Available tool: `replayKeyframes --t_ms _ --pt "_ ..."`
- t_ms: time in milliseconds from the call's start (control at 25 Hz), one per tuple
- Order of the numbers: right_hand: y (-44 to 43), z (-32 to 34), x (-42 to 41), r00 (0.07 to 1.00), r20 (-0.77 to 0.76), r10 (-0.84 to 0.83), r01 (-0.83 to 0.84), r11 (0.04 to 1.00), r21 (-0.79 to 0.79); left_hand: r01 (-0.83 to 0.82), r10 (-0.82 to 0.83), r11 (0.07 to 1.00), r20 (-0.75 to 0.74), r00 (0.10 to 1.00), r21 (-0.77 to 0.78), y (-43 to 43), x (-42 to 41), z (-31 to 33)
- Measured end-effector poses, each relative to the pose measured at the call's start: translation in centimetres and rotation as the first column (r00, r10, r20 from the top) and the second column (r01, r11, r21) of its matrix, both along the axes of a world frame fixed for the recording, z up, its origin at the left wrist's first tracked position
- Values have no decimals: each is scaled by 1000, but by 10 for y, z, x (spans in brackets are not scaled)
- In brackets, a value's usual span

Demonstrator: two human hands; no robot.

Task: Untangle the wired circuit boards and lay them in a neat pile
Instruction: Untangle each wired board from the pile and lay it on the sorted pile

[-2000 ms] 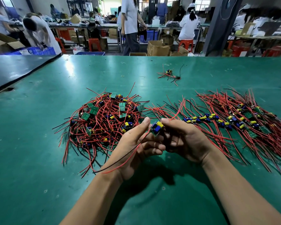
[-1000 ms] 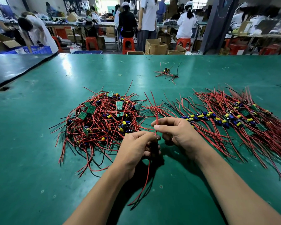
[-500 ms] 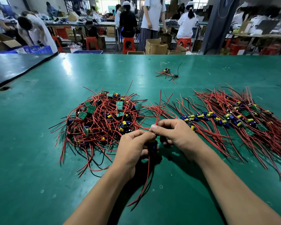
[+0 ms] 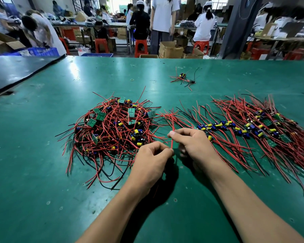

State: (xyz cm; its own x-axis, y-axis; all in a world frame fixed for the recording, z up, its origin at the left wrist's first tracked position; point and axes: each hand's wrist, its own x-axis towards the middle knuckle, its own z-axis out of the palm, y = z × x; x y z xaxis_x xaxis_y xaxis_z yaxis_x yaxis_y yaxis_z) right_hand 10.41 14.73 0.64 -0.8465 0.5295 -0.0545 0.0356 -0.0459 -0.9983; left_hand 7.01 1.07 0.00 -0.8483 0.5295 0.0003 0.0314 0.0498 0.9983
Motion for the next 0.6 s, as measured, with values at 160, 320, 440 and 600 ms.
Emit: replayKeyframes --t_ms 160,320,440,600 --pt "4 12 -2 997 -64 -30 -2 892 -452 49 -49 999 -7 999 18 -2 3 4" --pt "10 20 0 999 -52 -3 -37 655 -754 100 -99 995 -33 995 15 -2 4 6" --pt "8 21 0 998 -57 21 -53 755 -654 82 -81 997 -28 996 12 -2 4 4" --pt "7 16 7 984 -65 166 -174 974 -147 9 -10 999 15 1000 46 -1 2 1"
